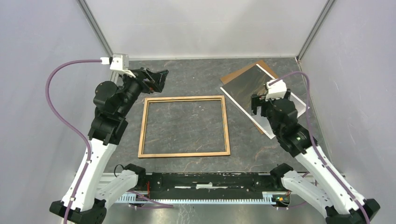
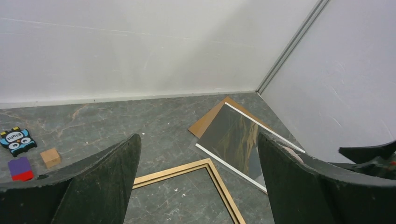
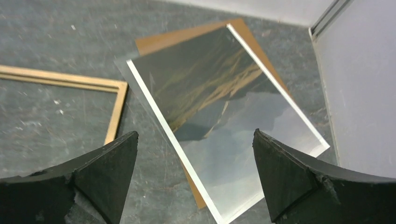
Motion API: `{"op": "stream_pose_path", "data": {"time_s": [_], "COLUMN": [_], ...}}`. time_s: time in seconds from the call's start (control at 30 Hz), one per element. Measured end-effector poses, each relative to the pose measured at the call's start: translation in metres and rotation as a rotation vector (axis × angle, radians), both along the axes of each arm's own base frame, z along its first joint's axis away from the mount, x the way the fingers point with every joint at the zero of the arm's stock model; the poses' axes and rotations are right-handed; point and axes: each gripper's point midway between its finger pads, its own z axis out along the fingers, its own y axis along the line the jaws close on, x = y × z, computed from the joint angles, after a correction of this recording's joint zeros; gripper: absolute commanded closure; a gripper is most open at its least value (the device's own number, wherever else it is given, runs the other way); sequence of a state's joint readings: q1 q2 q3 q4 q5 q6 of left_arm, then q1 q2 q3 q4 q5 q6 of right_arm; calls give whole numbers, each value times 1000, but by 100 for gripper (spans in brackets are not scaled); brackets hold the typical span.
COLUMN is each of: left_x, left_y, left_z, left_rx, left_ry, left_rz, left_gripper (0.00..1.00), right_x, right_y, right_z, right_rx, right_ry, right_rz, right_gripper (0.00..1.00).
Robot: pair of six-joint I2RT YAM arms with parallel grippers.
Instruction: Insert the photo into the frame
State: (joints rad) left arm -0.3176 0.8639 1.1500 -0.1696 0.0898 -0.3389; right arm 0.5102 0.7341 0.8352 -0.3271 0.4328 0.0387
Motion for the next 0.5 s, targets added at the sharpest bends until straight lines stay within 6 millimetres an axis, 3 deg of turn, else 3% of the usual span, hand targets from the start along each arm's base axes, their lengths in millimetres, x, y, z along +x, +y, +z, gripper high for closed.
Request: {"op": "stream_pose_path", "data": {"time_s": [0.17, 0.37, 0.5], "left_x": [14, 42, 43], "left_y": [-17, -36, -39], "left_z": [-20, -68, -82], "left_rx": [24, 93, 108], "left_ry": [58, 224, 274], "left_rz": [-42, -86, -106], "left_gripper": [0, 0, 0], "right_x": [13, 23, 26], "right_y": [5, 11, 16], "right_z": [-53, -89, -126], "right_rx": [-76, -140, -178], "right_ry": [126, 229, 302], "right_rz": [-10, -7, 16], "right_gripper": [2, 2, 2]}}
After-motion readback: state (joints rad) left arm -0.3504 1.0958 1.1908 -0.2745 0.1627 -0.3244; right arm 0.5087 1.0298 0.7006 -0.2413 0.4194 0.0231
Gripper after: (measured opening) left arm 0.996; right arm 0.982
